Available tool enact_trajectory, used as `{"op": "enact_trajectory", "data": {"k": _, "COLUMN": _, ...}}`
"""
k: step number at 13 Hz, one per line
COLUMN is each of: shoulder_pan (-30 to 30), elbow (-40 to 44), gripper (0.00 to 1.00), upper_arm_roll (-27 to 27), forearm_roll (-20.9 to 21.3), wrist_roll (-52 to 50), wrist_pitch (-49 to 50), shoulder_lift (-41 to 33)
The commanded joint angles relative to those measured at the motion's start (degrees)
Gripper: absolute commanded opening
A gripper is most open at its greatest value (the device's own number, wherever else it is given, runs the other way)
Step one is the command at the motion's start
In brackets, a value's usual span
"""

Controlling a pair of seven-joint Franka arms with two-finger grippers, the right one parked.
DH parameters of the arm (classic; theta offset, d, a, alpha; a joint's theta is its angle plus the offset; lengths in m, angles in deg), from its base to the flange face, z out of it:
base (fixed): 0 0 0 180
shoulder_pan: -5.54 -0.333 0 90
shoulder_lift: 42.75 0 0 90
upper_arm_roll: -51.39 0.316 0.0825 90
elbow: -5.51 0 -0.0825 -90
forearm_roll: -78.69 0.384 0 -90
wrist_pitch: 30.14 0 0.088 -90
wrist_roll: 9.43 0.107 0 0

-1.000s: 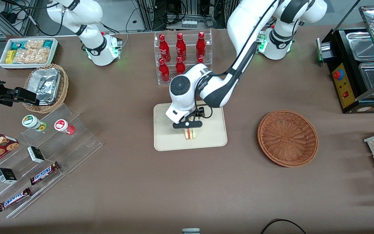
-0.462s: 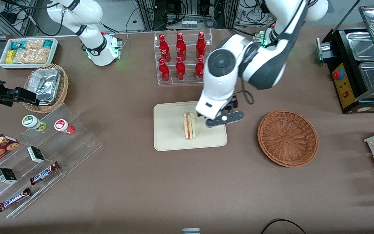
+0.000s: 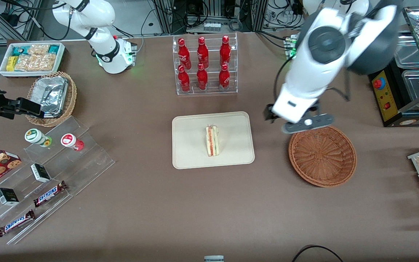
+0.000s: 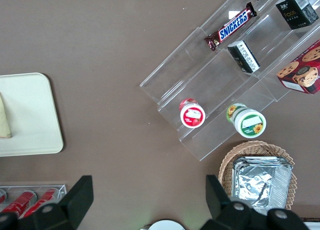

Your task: Place sandwich from basket to tray

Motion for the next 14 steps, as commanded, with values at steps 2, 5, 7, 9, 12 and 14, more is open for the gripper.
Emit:
{"op": "enact_trajectory", "data": {"k": 2, "shoulder_pan": -7.5, "elbow": -9.7, "gripper": 1.00, "upper_arm_roll": -0.5, "forearm_roll": -1.4, "wrist_roll": 12.5, "wrist_pitch": -0.3, "shoulder_lift": -10.2}}
{"op": "enact_trajectory", "data": {"k": 5, "shoulder_pan": -13.9, "elbow": -10.1, "gripper": 1.00, "upper_arm_roll": -0.5, "forearm_roll": -3.8, "wrist_roll": 21.7, "wrist_pitch": 0.9, "shoulder_lift": -11.9}}
{"op": "enact_trajectory", "data": {"k": 7, "shoulder_pan": -17.1, "elbow": -9.6, "gripper": 1.00, "upper_arm_roll": -0.5, "forearm_roll": -3.8, "wrist_roll": 24.7, "wrist_pitch": 1.1, "shoulder_lift": -11.9}}
{"op": "enact_trajectory", "data": {"k": 9, "shoulder_pan": -20.5, "elbow": -9.4, "gripper": 1.00, "upper_arm_roll": -0.4, "forearm_roll": -3.7, "wrist_roll": 28.8, "wrist_pitch": 1.1, "shoulder_lift": -12.0}}
{"op": "enact_trajectory", "data": {"k": 12, "shoulder_pan": -21.5, "elbow": -6.0, "gripper": 1.00, "upper_arm_roll": -0.4, "forearm_roll": -3.7, "wrist_roll": 29.4, "wrist_pitch": 1.0, "shoulder_lift": -10.0}}
{"op": "enact_trajectory", "data": {"k": 14, "shoulder_pan": -21.5, "elbow": -1.3, "gripper": 1.00, "upper_arm_roll": -0.7, "forearm_roll": -3.7, "wrist_roll": 29.1, "wrist_pitch": 1.3, "shoulder_lift": -7.1}}
